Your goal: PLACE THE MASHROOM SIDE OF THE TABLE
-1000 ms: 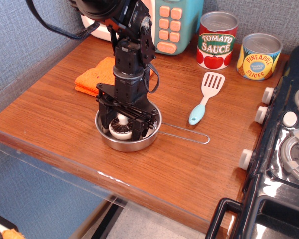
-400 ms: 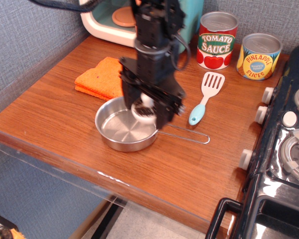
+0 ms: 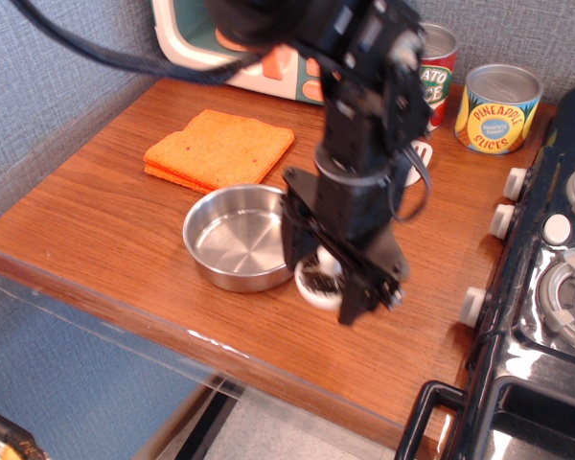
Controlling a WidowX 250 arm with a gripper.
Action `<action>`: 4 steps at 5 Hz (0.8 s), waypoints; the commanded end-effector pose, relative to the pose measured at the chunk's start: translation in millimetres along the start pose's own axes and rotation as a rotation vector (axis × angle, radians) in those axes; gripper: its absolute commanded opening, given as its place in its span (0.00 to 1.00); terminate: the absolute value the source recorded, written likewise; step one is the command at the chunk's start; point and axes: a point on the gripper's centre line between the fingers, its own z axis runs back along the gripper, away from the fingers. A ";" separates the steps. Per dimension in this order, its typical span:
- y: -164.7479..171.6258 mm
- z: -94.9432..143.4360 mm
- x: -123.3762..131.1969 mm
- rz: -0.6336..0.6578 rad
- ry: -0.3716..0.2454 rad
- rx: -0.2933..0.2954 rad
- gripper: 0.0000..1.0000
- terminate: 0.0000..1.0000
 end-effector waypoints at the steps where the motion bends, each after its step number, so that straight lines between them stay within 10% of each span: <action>1: -1.8 -20.8 -6.2 -0.012 0.028 0.001 0.00 0.00; 2: 3.0 -33.0 -7.0 0.012 0.056 -0.002 0.00 0.00; 3: 5.1 -38.7 -7.9 0.026 0.077 -0.010 1.00 0.00; 4: 4.0 -39.6 -8.6 0.027 0.083 -0.016 1.00 0.00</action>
